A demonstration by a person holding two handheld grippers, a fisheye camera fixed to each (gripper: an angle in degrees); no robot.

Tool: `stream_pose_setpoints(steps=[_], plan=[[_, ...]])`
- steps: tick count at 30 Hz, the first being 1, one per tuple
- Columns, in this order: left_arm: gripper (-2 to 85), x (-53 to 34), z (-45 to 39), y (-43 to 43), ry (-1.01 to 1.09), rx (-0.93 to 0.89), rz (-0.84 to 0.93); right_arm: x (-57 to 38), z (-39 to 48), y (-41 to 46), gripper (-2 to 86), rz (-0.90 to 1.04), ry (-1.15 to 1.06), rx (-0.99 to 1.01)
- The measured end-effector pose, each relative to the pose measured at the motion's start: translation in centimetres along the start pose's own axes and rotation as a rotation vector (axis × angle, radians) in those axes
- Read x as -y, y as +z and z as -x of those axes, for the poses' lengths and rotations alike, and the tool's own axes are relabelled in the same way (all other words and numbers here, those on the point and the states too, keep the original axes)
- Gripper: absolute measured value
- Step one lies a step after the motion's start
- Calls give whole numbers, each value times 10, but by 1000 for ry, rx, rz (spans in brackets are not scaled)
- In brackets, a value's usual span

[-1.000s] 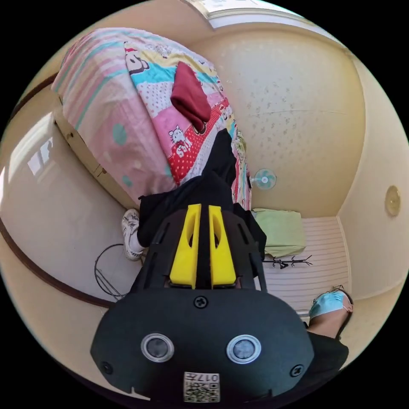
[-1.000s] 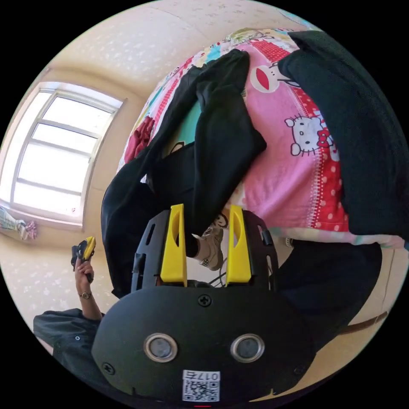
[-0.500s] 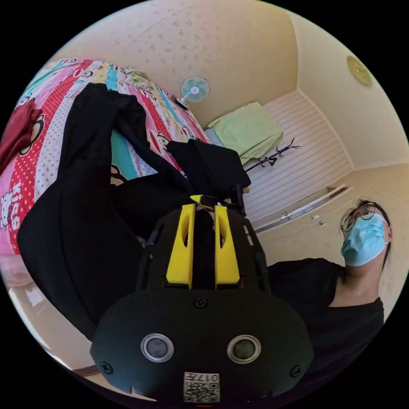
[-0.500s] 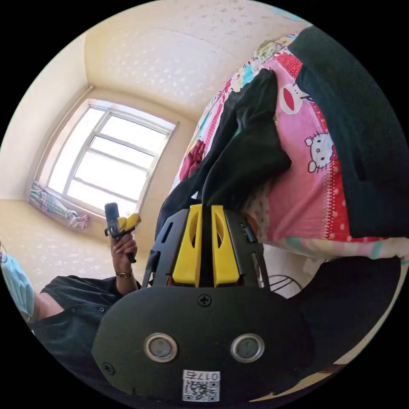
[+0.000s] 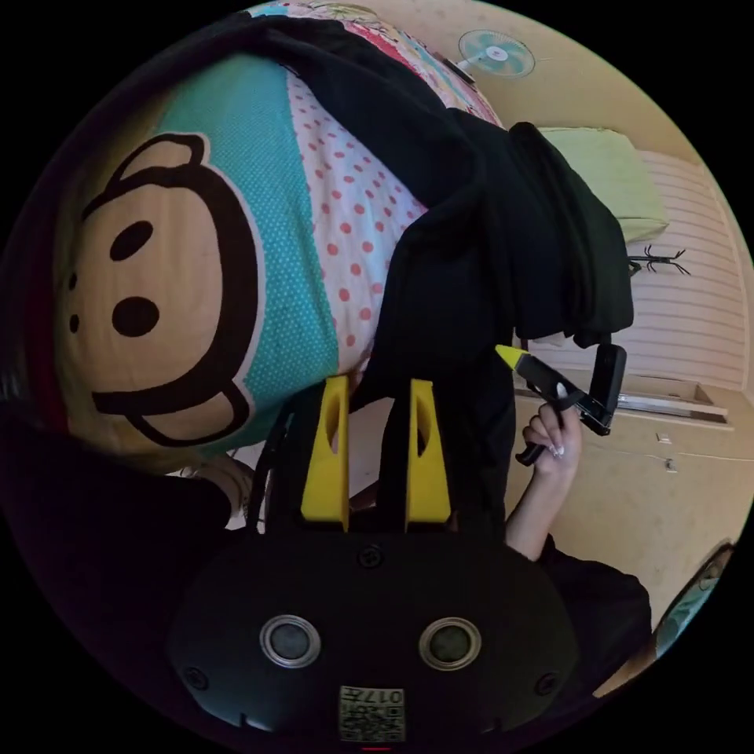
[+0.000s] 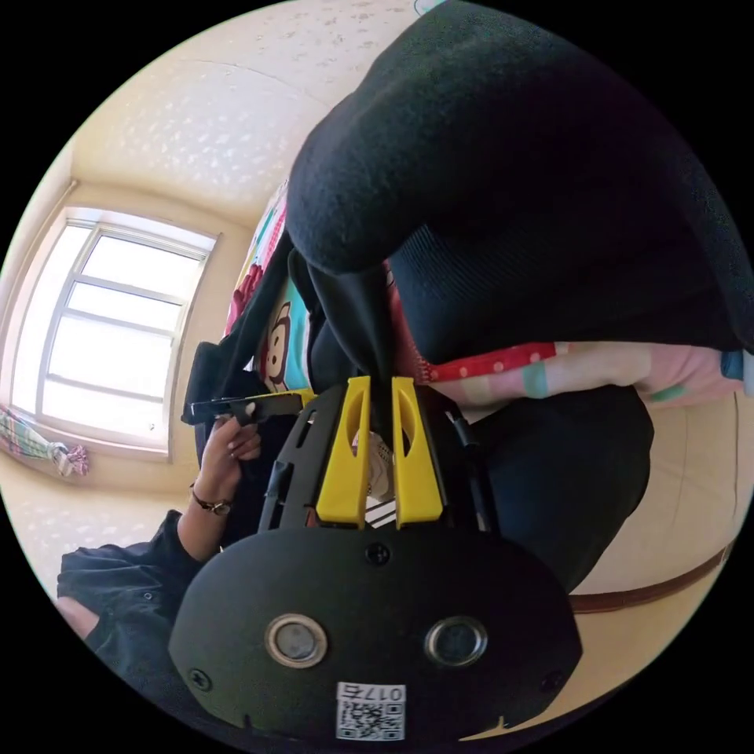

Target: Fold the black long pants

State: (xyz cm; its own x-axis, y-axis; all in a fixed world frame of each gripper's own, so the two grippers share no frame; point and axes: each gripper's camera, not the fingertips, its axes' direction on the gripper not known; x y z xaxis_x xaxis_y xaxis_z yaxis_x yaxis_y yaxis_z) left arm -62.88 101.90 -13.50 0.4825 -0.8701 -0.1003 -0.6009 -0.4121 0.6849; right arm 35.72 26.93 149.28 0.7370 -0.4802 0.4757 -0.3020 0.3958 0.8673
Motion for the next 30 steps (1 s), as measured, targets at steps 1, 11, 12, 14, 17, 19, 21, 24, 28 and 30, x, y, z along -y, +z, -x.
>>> stream_pose_setpoints(steps=[1, 11, 12, 14, 17, 19, 21, 24, 28, 30], plan=[[61, -4, 6, 5, -19, 35, -32, -2, -3, -5, 25, 0, 1, 26], [10, -102, -39, -10, 213, -164, 20, -25, 24, -74, 20, 52, -305, 294], [11, -118, -46, -23, 232, -102, 8, -29, 25, -84, 20, 50, -329, 333], [18, -138, -52, -40, 252, 2, -10, -30, 13, -90, 19, 62, -284, 355], [38, -165, -48, -70, 245, 64, -79, -32, -2, -85, 20, 123, -238, 399], [90, -181, -47, -94, 278, 26, -142, -37, 15, -85, 22, 134, -329, 427], [124, -188, -51, -104, 311, -45, -173, -36, 31, -83, 23, 149, -363, 446], [132, -188, -63, -96, 364, -85, -164, -28, 53, -71, 26, 155, -330, 488], [154, -181, -64, -65, 313, -52, -175, -16, 85, -58, 29, 138, -304, 577], [159, -181, -55, -63, 282, -75, -211, -12, 91, -63, 29, 96, -292, 644]])
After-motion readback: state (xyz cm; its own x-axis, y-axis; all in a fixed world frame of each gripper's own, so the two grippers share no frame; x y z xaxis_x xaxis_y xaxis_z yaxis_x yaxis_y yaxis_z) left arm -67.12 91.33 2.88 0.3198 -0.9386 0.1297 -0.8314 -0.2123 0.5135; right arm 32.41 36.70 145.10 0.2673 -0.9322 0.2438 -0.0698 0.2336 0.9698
